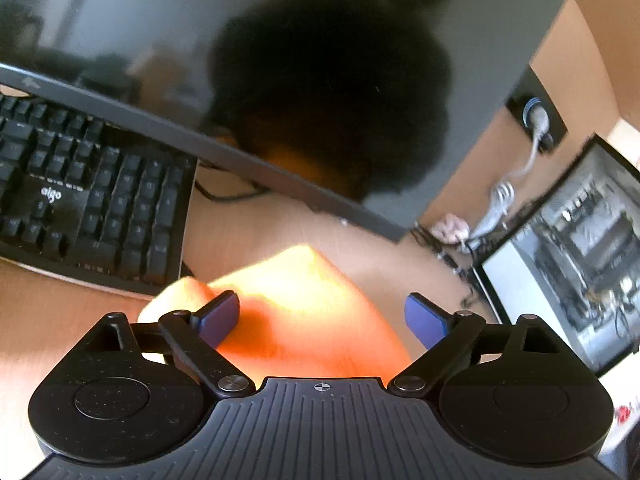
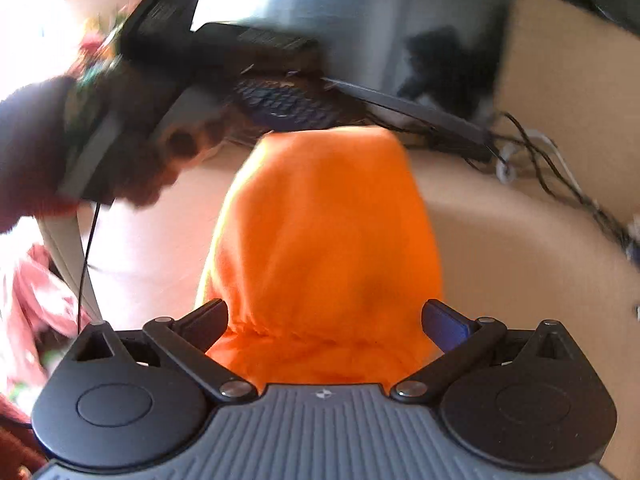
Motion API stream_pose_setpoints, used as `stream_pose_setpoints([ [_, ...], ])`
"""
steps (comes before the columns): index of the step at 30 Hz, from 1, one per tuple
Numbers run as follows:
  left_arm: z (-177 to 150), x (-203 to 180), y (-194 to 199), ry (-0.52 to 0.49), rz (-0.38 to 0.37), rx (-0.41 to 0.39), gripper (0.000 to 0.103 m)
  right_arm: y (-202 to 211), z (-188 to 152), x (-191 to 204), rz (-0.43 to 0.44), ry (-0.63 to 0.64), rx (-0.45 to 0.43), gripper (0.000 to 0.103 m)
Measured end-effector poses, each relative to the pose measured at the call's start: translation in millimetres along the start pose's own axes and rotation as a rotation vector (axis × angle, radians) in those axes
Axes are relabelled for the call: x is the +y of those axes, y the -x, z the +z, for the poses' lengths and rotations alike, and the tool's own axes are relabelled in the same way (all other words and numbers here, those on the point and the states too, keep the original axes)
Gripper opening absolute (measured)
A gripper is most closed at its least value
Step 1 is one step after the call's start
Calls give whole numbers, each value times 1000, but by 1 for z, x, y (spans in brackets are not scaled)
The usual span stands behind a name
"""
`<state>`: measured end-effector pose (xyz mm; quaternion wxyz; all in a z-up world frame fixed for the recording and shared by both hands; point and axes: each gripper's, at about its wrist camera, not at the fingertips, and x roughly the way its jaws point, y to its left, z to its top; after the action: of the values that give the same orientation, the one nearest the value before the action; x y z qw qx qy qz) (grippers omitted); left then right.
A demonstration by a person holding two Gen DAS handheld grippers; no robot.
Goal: Fold clothes
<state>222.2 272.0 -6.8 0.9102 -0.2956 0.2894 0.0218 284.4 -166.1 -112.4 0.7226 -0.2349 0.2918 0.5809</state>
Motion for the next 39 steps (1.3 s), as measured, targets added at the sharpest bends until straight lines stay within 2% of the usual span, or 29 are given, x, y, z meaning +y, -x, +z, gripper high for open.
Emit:
stream_pose_setpoints([
  [3,-10,5,-12,1,0,17,93,-15,-11,1,-81,-22,73,103],
  [8,-12,19,-20,35,-70,2,94,-30,-7,19,-169,0,85,103],
  [12,-14,25,-7,49,-101,-28,94,-26,3,30,-216,22,91,103],
  [16,-23,16,32,70,-117,-102,95,16,5,19,-167,-12,-16,103],
  [20,-51,-1,58,74,-104,-120,98,32,4,-11,-106,-98,-127,103],
  [21,-58,-6,58,63,-74,-117,98,26,4,-16,-91,-94,-130,103],
  [23,-70,-18,48,35,34,-94,98,-3,2,-16,-97,-25,-44,103],
  [25,-79,-26,37,40,90,-60,98,-25,-6,-8,-111,56,26,103],
  [28,-80,-35,27,4,143,-38,98,-17,-6,-1,-82,95,5,103],
  [31,-78,-35,27,-13,159,-40,98,6,-1,0,-54,105,-85,103],
  [36,-72,-29,31,-28,165,-37,98,23,7,2,-33,25,-216,103],
  [39,-67,-24,32,-32,162,-32,98,2,7,16,20,24,-201,103],
])
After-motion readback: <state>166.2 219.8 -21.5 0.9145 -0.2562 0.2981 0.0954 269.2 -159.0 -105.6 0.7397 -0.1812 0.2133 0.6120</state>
